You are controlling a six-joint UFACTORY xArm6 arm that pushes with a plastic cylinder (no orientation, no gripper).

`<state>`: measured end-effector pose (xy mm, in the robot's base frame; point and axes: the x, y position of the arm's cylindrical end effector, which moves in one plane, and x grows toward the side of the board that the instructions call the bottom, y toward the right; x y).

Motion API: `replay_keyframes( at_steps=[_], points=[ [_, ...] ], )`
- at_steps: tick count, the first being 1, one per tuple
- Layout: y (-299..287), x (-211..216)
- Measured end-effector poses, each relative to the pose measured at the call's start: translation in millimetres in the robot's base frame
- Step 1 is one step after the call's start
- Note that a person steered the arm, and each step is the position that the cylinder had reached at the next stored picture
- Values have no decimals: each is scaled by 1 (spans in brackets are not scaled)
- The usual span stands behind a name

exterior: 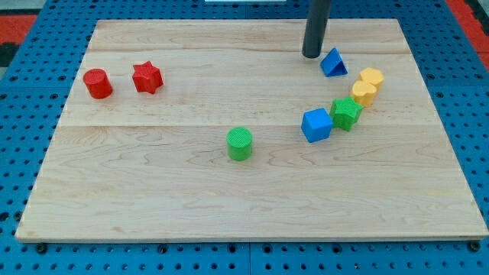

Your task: Point your arm to the red star

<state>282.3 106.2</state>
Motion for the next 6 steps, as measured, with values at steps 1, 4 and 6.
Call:
replay_keyframes(
  at_steps=[1, 4, 6],
  points=[
    [-44, 5],
    [-72, 15],
    [-96, 14]
  ],
)
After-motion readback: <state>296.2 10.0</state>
